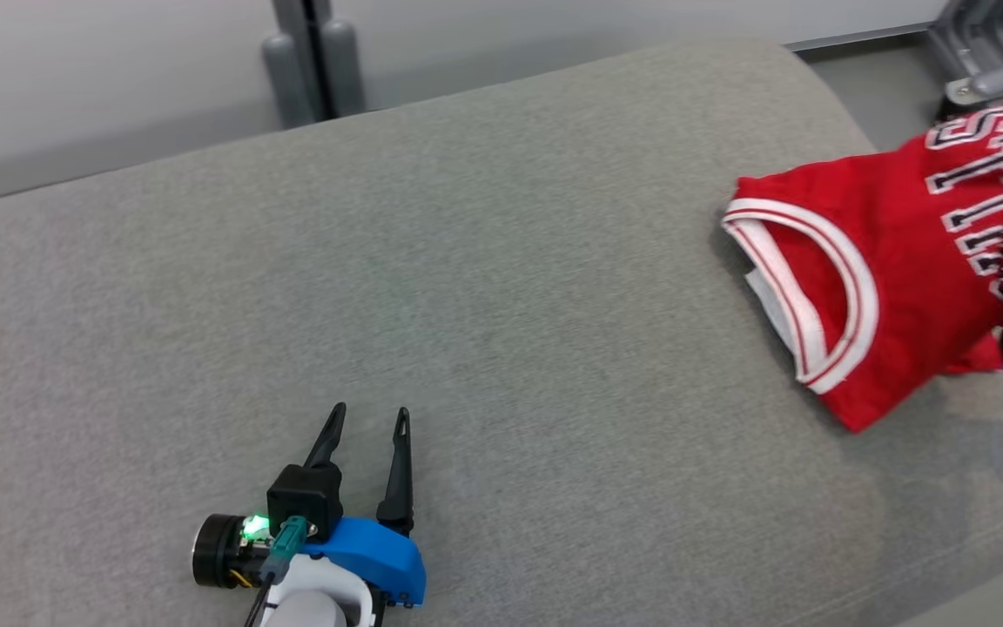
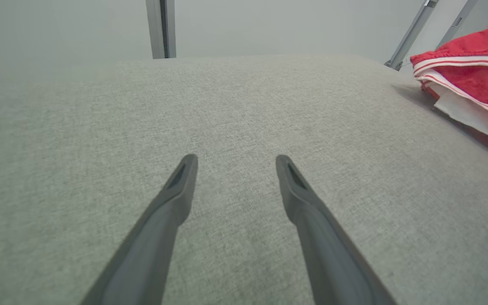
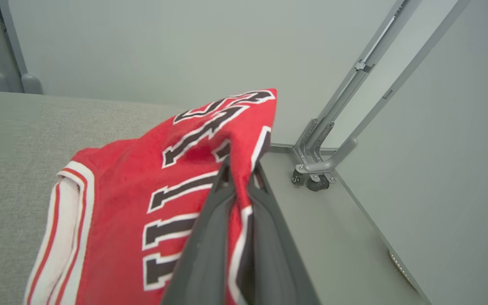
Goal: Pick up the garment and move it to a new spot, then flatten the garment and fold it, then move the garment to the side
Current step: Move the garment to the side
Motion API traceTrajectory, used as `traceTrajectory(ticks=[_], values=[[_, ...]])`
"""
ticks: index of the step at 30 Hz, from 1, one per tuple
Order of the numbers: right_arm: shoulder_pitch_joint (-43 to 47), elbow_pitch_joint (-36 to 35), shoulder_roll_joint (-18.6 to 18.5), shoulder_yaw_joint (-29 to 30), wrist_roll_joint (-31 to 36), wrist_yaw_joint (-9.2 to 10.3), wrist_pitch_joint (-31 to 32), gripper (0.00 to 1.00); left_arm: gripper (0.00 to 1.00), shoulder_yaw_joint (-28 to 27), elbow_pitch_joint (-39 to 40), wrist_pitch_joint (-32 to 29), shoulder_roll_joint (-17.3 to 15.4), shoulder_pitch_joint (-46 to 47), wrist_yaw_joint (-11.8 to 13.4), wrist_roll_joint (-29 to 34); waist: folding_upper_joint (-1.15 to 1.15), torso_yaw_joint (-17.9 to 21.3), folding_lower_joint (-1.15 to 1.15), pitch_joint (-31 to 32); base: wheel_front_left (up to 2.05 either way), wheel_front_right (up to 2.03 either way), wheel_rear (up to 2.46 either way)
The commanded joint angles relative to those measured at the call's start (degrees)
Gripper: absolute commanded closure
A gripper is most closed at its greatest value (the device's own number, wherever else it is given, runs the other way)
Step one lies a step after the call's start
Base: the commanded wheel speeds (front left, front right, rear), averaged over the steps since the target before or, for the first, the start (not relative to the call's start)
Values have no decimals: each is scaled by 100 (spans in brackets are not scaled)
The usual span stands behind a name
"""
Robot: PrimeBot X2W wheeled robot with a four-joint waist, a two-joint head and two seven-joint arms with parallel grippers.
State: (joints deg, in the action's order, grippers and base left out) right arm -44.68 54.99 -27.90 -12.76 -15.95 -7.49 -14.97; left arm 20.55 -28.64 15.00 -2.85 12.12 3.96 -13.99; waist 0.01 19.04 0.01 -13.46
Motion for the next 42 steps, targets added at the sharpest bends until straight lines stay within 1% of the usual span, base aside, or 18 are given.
traceTrajectory(ticks=[1,2,3,4,6,8,11,14,16,18,22,24,26,30,36,42], values=[[-142,206,-92,142,155,-1,-26,100,0,-38,1,25,-4,106,-4,36,-1,-218,-1,-186,0,0,0],[-206,401,-192,328,289,0,-26,100,0,-31,8,26,-4,135,-4,44,-1,-281,-1,-222,0,0,0],[-265,566,-225,532,403,0,-28,32,0,-43,14,25,-3,158,6,55,-1,-329,-1,-249,0,0,0],[-316,665,-262,783,547,-1,-28,0,0,-33,21,26,-3,175,8,72,-1,-379,-1,-277,0,0,0],[-340,716,-290,1333,815,-1,-27,0,0,-39,37,26,-6,181,17,90,-1,-464,-1,-310,0,0,0],[-199,541,-184,1886,1112,-1,-26,0,0,-48,55,26,-1,198,19,97,-1,-529,-1,-305,0,0,0],[124,-37,251,2470,1488,-1,-23,0,0,-85,83,26,-6,170,25,111,-1,-594,-1,-258,0,0,0],[440,-822,794,2709,1650,0,-24,0,0,-151,149,26,-1,73,54,114,-1,-635,-1,-173,0,0,0],[703,-1294,1193,2641,1664,-1,-24,0,0,-195,184,26,-4,15,58,102,-1,-671,-1,-104,0,0,0],[989,-1680,1501,2541,1543,-1,-24,0,0,-227,208,26,-7,-25,71,88,-1,-734,-1,-26,0,0,0],[1543,-2252,1957,2180,1244,-1,-24,0,0,-287,265,25,-4,-112,112,62,-1,-915,-1,119,0,0,0],[1835,-2423,2095,1989,1130,-1,-25,0,0,-297,272,25,-4,-166,135,89,-1,-1043,-1,204,0,0,0],[2106,-2524,2190,1821,1044,0,-24,0,0,-330,303,26,-4,-219,164,46,-1,-1167,-1,294,0,0,0],[2514,-2515,2343,1676,957,-1,-24,0,0,-396,304,26,-4,-383,180,49,-1,-1414,-1,471,0,0,0],[2825,-2531,2457,1550,960,-1,-24,0,0,-597,402,26,-2,-574,254,61,-1,-1740,-1,643,0,0,0],[3016,-2595,2489,1450,932,-1,-24,0,0,-836,476,26,-1,-754,258,114,-1,-1926,-1,874,0,0,0]])
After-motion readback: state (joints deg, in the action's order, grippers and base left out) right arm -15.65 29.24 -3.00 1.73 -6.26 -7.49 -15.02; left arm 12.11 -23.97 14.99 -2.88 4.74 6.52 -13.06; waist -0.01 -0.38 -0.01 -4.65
